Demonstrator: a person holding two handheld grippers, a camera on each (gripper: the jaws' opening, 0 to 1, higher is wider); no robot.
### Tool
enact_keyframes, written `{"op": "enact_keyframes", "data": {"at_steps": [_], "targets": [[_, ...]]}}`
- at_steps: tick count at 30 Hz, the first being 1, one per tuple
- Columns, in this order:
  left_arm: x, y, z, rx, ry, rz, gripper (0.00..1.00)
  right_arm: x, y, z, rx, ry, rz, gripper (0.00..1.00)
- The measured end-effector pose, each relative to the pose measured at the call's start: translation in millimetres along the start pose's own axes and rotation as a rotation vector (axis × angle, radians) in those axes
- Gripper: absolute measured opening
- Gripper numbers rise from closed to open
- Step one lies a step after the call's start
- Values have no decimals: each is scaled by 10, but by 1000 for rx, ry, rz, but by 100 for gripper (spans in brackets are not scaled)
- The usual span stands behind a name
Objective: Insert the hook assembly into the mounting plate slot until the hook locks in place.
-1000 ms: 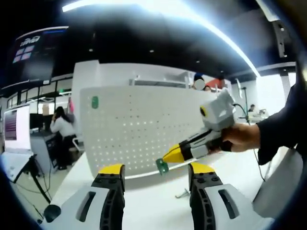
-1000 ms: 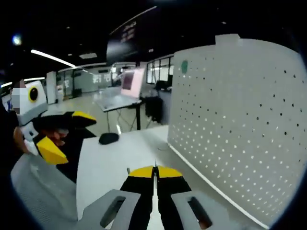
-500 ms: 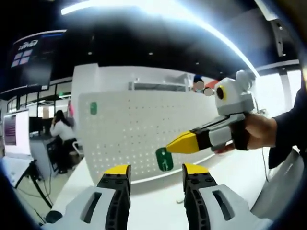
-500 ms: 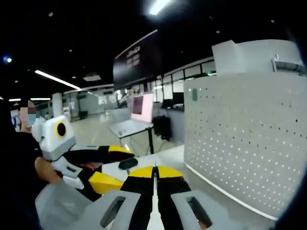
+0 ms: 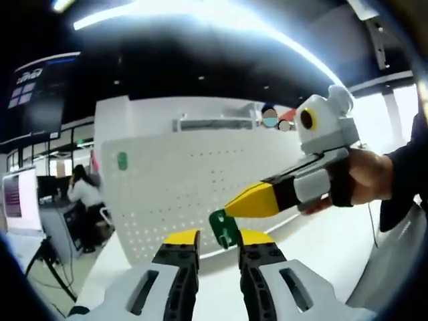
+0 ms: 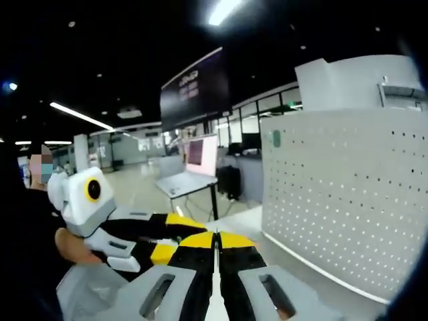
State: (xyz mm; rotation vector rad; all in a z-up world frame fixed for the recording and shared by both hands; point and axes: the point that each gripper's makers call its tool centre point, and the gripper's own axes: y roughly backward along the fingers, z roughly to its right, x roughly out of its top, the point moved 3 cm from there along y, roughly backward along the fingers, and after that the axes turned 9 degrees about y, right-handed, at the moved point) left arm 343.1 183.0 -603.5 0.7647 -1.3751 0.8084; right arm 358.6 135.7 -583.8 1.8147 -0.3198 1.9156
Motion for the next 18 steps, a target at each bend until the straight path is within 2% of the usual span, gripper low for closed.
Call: {"op": "enact_keyframes", "data": {"at_steps": [9, 18], "targets": [[6, -5, 28, -10, 9, 7, 6, 34, -7, -49, 9, -2, 10, 0], [4, -10, 19, -11, 1, 6, 4, 21, -3, -57, 7, -5, 9, 0]]}}
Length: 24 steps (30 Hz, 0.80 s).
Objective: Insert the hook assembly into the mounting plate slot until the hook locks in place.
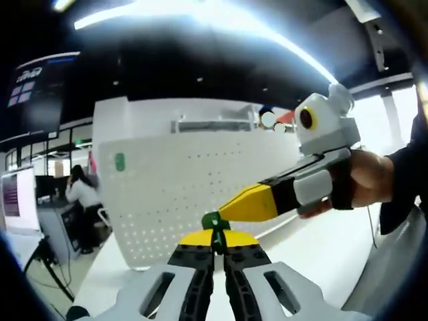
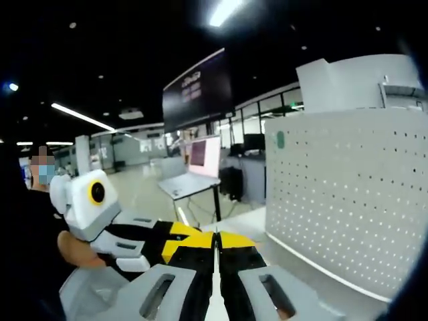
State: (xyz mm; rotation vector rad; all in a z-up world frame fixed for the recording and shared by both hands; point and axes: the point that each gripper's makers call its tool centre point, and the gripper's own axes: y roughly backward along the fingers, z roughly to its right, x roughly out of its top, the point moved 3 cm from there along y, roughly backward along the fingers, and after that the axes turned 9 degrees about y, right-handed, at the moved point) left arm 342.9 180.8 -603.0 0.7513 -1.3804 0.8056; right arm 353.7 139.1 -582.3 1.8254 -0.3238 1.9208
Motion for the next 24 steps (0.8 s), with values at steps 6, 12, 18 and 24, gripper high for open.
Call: {"op": "enact_keyframes", "data": {"at_steps": [6, 12, 18, 24], "targets": [[14, -5, 7, 2, -4, 4, 3, 9, 14, 4, 3, 0, 2, 0], [9, -13, -11, 11, 5, -8, 3, 69, 67, 26, -14, 23, 27, 2], [42, -13, -36, 17, 15, -3, 3, 62, 158, 112, -59, 61, 24, 7], [113, -37, -73, 21, 13, 7, 3, 31, 262, 175, -87, 78, 24, 16]]}}
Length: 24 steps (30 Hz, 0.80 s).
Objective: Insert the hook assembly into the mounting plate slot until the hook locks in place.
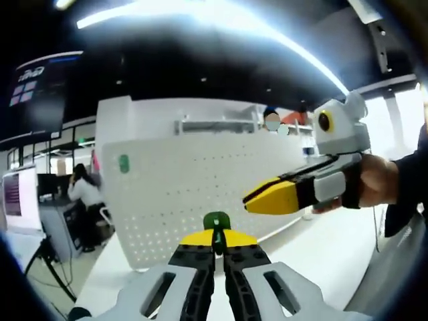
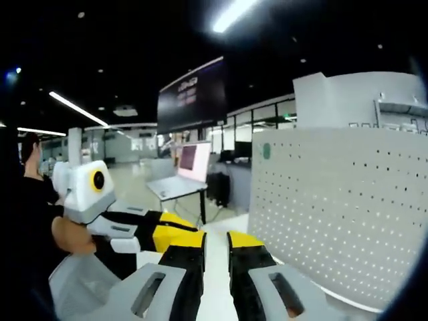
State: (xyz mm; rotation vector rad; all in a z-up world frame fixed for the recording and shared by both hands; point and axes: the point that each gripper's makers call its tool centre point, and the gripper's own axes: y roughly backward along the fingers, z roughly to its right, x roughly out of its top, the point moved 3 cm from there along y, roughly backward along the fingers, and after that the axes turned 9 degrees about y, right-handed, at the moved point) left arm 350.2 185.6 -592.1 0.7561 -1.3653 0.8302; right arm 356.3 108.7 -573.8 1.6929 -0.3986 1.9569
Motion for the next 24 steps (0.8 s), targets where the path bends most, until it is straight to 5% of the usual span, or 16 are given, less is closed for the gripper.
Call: {"op": "enact_keyframes", "data": {"at_steps": [24], "targets": [[377, -241, -287, 53, -32, 30, 3, -231, 261, 154, -113, -62, -20, 51]]}}
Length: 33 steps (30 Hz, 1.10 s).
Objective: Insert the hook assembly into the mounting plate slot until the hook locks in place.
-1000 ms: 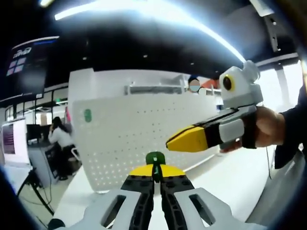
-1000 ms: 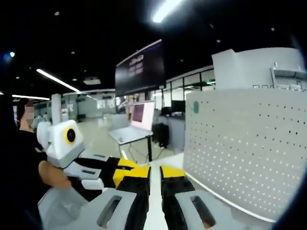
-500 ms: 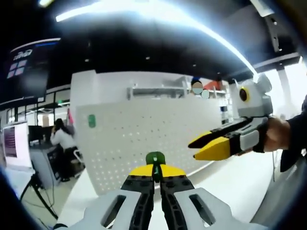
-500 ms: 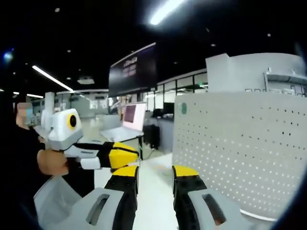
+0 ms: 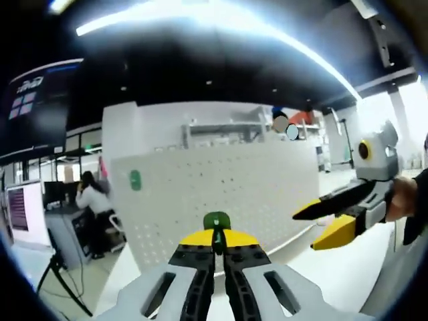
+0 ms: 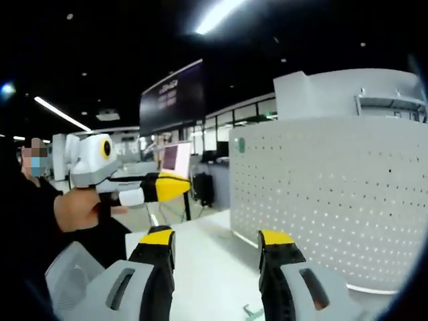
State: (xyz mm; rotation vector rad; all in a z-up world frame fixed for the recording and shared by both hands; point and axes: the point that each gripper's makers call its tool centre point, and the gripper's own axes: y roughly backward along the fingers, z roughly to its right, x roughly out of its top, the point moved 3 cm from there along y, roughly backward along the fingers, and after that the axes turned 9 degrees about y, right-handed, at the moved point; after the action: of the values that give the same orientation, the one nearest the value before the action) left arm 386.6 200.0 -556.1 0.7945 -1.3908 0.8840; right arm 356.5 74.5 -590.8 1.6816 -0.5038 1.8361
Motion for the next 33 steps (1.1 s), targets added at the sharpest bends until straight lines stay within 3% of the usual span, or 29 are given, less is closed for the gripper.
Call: {"op": "enact_keyframes", "data": {"at_steps": [15, 33], "targets": [[440, -355, -336, 68, -29, 73, 3, -166, 84, -45, -30, -38, -9, 52], [764, -919, -638, 125, -32, 132, 3, -334, 173, -32, -67, -50, -34, 53]]}}
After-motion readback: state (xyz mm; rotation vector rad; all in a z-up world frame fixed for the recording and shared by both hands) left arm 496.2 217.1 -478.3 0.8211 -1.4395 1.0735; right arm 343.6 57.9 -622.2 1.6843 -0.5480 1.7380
